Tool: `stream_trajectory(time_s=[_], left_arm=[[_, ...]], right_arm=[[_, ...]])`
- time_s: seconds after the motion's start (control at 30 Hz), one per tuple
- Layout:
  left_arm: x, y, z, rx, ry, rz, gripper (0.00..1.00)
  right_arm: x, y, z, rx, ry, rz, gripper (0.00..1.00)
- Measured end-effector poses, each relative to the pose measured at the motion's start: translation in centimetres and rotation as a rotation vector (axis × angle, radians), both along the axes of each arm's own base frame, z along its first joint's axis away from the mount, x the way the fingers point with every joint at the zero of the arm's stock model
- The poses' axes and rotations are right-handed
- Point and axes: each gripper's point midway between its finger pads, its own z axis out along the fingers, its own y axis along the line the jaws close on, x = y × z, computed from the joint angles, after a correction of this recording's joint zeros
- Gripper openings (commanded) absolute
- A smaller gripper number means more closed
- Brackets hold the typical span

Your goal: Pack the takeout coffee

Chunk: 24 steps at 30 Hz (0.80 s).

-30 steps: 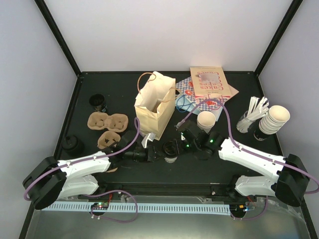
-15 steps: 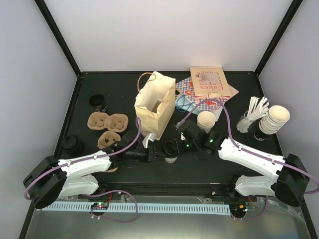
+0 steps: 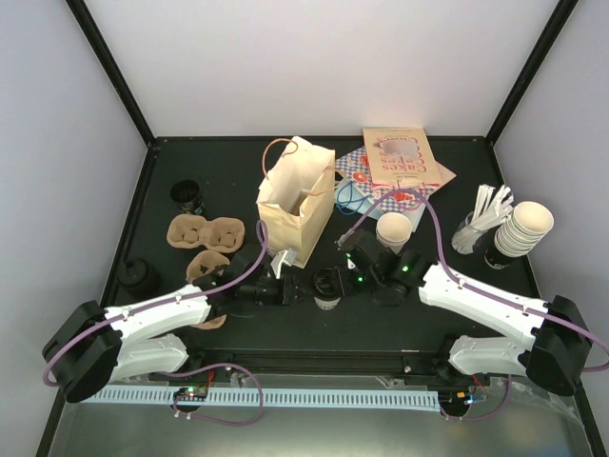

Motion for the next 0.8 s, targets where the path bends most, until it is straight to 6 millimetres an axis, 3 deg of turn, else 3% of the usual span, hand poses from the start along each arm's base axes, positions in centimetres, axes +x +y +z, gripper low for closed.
stream_trajectory(time_s=[0.3, 0.8], left_arm=[[0.5, 0.2, 0.2, 0.029, -0.001, 0.018, 0.33], [0.5, 1.6, 0.9, 0.062, -0.035, 0.053, 0.41]], right_arm=[[-0.1, -1.0, 0.5, -0.063, -0.004, 0.003, 0.45], [1.0, -0.6, 4.7, -0.107, -0.169, 0.160, 0.57]])
